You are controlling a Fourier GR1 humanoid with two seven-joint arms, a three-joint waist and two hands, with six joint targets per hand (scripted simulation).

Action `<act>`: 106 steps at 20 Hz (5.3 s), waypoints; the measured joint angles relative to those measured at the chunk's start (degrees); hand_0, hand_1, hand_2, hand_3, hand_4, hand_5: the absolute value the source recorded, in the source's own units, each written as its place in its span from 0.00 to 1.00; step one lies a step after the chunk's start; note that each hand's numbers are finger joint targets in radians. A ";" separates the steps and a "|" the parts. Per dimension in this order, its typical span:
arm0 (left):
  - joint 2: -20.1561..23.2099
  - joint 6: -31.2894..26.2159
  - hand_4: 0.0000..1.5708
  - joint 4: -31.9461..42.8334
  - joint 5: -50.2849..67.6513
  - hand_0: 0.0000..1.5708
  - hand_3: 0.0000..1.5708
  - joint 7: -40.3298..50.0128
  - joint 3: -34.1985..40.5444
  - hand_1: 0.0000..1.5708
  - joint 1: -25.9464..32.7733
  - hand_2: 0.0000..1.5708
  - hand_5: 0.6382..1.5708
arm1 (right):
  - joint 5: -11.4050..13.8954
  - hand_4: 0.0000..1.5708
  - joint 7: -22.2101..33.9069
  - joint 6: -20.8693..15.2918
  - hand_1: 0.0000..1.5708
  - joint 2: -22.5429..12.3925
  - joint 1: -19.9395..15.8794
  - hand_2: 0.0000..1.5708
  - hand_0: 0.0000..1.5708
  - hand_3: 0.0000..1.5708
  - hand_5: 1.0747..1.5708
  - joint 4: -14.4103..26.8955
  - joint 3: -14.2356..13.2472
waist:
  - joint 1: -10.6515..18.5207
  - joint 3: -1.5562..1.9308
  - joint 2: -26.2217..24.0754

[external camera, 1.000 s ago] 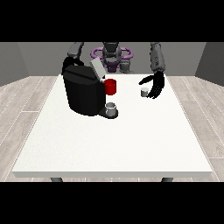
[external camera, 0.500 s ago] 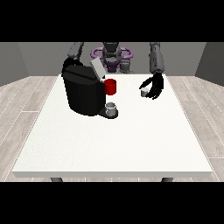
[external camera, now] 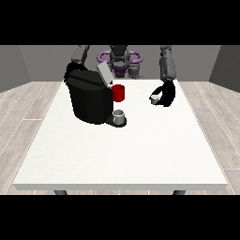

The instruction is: Insert the coffee pod into the coffee machine and close the lid

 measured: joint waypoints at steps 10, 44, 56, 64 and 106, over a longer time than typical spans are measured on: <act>-0.57 -5.35 0.37 -1.83 -0.75 0.88 0.86 -2.84 -0.94 0.88 -4.08 0.90 1.00 | -0.49 0.31 -1.57 -0.88 0.00 0.30 0.24 0.00 0.00 0.00 1.00 4.94 -1.43 | 1.81 -0.07 -3.00; 5.94 -17.46 0.32 -3.14 0.92 0.80 0.79 6.78 6.54 0.80 -32.24 0.84 1.00 | 0.74 0.31 0.88 -0.36 0.00 0.48 -6.62 0.00 0.00 0.00 1.00 0.67 2.07 | -8.16 -0.10 2.29; 5.30 -17.12 0.32 -2.24 -0.76 0.84 0.78 7.94 6.11 0.84 -35.73 0.85 1.00 | 0.44 0.33 -0.06 -1.08 0.00 0.26 -7.67 0.00 0.00 0.00 1.00 0.98 0.96 | -8.85 -0.10 5.10; 3.79 -17.25 0.32 -2.15 -1.39 0.75 0.76 7.91 5.59 0.75 -36.09 0.80 1.00 | -0.63 0.34 -1.24 -0.78 0.00 0.02 -7.32 0.00 0.00 0.00 1.00 1.61 -0.31 | -8.19 -0.10 5.01; 4.32 -19.00 0.00 -0.84 -5.85 0.00 0.00 4.07 3.62 0.00 -36.18 0.00 1.00 | -0.78 0.28 -1.97 -2.12 0.00 -0.01 -6.65 0.00 0.00 0.00 1.00 0.60 -0.48 | -7.23 0.07 6.19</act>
